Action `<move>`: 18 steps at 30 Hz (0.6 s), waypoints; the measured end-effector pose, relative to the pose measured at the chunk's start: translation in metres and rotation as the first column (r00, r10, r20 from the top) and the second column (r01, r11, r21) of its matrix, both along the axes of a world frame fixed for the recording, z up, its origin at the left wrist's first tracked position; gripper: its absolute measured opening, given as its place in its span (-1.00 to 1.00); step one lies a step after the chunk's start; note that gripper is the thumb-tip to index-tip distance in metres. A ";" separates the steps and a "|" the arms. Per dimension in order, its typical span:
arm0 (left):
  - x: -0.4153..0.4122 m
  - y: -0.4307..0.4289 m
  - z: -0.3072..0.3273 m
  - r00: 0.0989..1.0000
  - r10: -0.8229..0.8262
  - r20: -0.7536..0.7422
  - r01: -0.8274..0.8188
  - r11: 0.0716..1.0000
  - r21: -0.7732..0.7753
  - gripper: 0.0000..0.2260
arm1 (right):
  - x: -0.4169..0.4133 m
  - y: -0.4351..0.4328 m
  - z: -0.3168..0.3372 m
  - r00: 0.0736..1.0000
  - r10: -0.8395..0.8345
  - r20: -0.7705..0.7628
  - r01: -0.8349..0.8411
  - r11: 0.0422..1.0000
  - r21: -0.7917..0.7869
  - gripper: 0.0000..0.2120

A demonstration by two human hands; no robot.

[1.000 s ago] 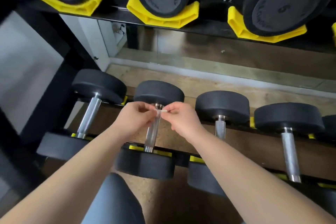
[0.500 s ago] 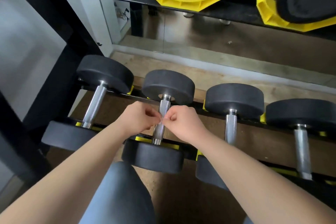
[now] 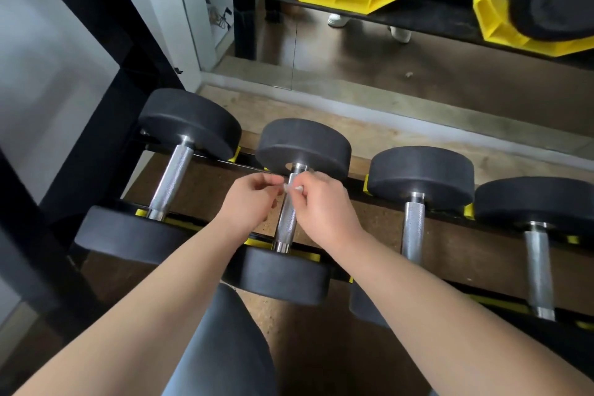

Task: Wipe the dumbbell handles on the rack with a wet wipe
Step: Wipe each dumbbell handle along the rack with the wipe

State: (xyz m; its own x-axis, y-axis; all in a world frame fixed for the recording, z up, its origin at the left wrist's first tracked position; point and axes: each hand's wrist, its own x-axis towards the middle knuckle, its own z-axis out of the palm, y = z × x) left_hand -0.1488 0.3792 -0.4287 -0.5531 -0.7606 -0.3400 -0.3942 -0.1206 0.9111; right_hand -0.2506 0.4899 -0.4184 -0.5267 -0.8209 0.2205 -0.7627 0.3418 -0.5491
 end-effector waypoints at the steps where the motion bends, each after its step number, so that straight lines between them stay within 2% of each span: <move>1: -0.001 0.001 -0.001 0.999 -0.031 0.025 0.030 0.999 0.027 -0.81 | 0.004 0.004 0.000 0.997 0.075 -0.008 -0.075 0.996 0.039 -0.87; 3: -0.002 0.001 -0.003 0.997 -0.073 0.038 0.068 0.991 0.117 -0.77 | 0.011 0.015 0.000 0.970 0.244 0.019 -0.244 0.960 0.134 -0.87; 5: -0.002 0.000 -0.003 0.997 -0.067 0.029 0.059 0.973 0.224 -0.70 | 0.010 0.017 0.003 0.953 0.304 -0.006 -0.297 0.936 0.190 -0.86; 8: -0.001 -0.004 -0.004 0.995 -0.087 0.040 0.072 0.957 0.281 -0.60 | -0.010 -0.004 0.004 0.978 0.136 -0.158 -0.113 0.982 0.150 -0.84; 10: -0.001 -0.004 -0.005 0.994 -0.102 0.040 0.086 0.953 0.291 -0.57 | -0.021 -0.010 0.004 0.981 0.058 -0.186 -0.040 0.994 0.099 -0.81; 13: 0.000 -0.005 -0.006 0.997 -0.072 0.032 0.059 0.952 0.300 -0.61 | -0.014 0.003 0.000 0.979 0.196 -0.060 -0.192 0.979 0.068 -0.83; 16: -0.001 -0.005 -0.006 0.998 -0.060 0.009 0.054 0.947 0.315 -0.65 | 0.000 0.024 -0.002 0.909 0.387 0.155 -0.413 0.889 0.200 -0.90; 18: 0.000 -0.005 -0.006 0.999 -0.053 0.012 0.047 0.946 0.320 -0.65 | -0.002 0.025 -0.003 0.887 0.387 0.251 -0.447 0.855 0.264 -0.89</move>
State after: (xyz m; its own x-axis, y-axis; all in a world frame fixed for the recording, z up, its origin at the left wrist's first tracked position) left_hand -0.1488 0.3739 -0.4344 -0.5783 -0.5818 -0.5718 -0.4249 -0.3835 0.8200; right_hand -0.2530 0.5150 -0.4210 -0.1247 -0.9818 -0.1432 -0.7682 0.1869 -0.6123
